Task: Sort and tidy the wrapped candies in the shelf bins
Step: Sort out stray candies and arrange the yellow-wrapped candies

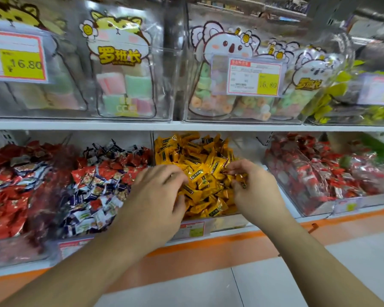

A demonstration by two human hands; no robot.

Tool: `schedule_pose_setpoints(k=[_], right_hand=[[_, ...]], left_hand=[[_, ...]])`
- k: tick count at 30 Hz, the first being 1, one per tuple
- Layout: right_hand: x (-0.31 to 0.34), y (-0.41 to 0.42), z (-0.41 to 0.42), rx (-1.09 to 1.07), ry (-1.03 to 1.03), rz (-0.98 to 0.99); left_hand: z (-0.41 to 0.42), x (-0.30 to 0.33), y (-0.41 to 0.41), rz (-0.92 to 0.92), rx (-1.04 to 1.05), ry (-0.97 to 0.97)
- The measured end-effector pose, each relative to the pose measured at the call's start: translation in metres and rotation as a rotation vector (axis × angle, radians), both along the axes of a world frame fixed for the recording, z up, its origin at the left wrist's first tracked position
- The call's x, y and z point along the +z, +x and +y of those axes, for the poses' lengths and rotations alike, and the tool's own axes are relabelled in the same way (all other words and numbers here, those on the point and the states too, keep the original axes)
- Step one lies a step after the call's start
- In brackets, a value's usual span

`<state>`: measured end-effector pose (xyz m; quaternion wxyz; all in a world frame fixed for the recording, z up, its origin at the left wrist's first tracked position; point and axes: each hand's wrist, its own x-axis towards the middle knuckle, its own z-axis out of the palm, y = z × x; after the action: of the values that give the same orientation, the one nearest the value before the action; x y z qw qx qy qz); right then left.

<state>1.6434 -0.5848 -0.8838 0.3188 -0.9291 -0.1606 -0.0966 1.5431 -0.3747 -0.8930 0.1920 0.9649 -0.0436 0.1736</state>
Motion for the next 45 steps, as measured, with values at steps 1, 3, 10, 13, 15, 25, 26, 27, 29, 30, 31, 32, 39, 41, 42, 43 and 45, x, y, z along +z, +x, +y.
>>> schedule_pose_setpoints(k=[1,3,10,13,15,25,26,27,29,30,31,32,39,41,42,43,45], right_hand=[[0.000,0.002,-0.003,-0.016,-0.025,-0.013],[-0.002,0.006,-0.009,-0.060,-0.066,-0.050],[-0.005,0.016,-0.014,-0.080,-0.058,-0.052],[-0.008,0.019,-0.021,-0.066,-0.080,-0.065],[-0.010,0.020,-0.025,-0.054,-0.096,-0.063],[-0.013,0.015,-0.024,0.003,-0.120,-0.103],[-0.013,0.015,-0.023,0.007,-0.129,-0.108],[-0.014,0.015,-0.023,0.007,-0.129,-0.112],[-0.013,0.015,-0.023,-0.002,-0.118,-0.118],[-0.013,0.016,-0.023,-0.004,-0.115,-0.120],[-0.014,0.016,-0.023,-0.001,-0.117,-0.123],[-0.015,0.017,-0.023,0.004,-0.121,-0.125],[-0.028,0.023,-0.018,0.037,-0.123,-0.169],[-0.033,0.024,-0.015,0.041,-0.151,-0.210],[-0.035,0.025,-0.014,0.042,-0.163,-0.227],[-0.037,0.025,-0.013,0.042,-0.175,-0.239],[-0.040,0.026,-0.011,0.042,-0.201,-0.267]], left_hand=[[-0.007,0.002,0.008,-0.004,-0.029,0.008],[-0.021,0.008,0.026,0.010,-0.103,-0.027],[-0.052,-0.007,0.083,0.260,-0.203,0.120],[-0.043,-0.017,0.083,0.245,-0.173,0.212],[-0.036,-0.018,0.081,0.225,-0.154,0.225],[-0.046,-0.002,0.068,0.306,-0.170,0.098],[-0.048,-0.002,0.068,0.311,-0.199,0.088],[-0.049,-0.004,0.069,0.321,-0.225,0.097],[-0.048,-0.008,0.070,0.347,-0.244,0.115],[-0.046,-0.010,0.070,0.343,-0.242,0.120],[-0.043,-0.011,0.069,0.322,-0.238,0.126],[-0.039,-0.013,0.068,0.293,-0.234,0.134],[-0.029,-0.013,0.065,0.200,-0.195,0.143],[-0.029,-0.012,0.064,0.180,-0.186,0.153],[-0.029,-0.011,0.063,0.173,-0.170,0.163],[-0.029,-0.011,0.063,0.165,-0.148,0.177],[-0.028,-0.010,0.060,0.151,-0.109,0.185]])
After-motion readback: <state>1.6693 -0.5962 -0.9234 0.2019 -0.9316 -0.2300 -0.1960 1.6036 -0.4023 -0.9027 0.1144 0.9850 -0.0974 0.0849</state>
